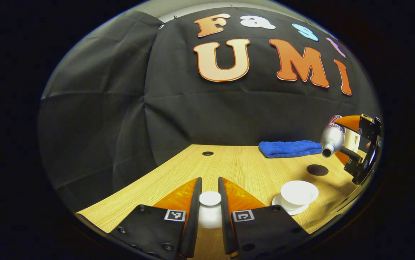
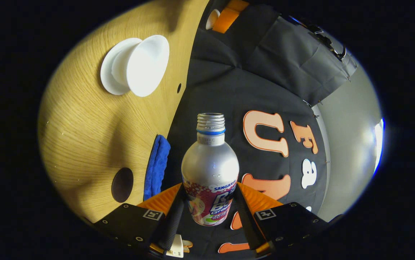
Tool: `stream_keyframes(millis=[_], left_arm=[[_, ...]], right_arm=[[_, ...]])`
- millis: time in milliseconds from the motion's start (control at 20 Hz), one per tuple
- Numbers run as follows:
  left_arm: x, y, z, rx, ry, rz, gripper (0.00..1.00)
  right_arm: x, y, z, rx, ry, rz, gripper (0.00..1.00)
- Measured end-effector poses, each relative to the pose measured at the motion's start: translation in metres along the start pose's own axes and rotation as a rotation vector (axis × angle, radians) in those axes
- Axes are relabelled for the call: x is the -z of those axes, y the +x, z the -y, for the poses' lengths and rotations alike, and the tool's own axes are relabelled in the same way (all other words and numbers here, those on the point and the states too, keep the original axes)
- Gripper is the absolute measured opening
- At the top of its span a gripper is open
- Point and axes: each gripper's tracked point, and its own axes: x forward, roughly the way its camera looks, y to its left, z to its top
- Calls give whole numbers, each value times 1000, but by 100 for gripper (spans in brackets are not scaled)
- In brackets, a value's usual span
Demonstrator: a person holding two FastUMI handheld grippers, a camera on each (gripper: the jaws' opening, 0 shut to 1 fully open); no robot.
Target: Open the teacup lid with one hand, grasp the water bottle and pour water into the teacup with the other hand; after pouring, place the water bottle on the coaster and then close the teacup lid.
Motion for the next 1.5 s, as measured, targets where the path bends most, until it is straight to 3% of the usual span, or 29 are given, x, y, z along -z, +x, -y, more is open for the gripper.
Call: stream_keyframes(millis=[50, 550, 600, 700, 1500], left_arm=[[0, 0, 0, 0, -1, 2, 33], [-4, -2, 1, 6, 2, 11, 33], [-4, -2, 0, 6, 2, 13, 33], [-4, -2, 1, 8, 1, 13, 33], [-2, -2, 1, 3, -10, 2, 33]], right_arm=[[-1, -1, 0, 9, -8, 5, 77], [-1, -1, 7, 124, -64, 13, 77], [-2, 0, 8, 138, -71, 12, 74], [-1, 0, 7, 156, -74, 9, 78], [-2, 3, 18, 233, -191, 53, 77]])
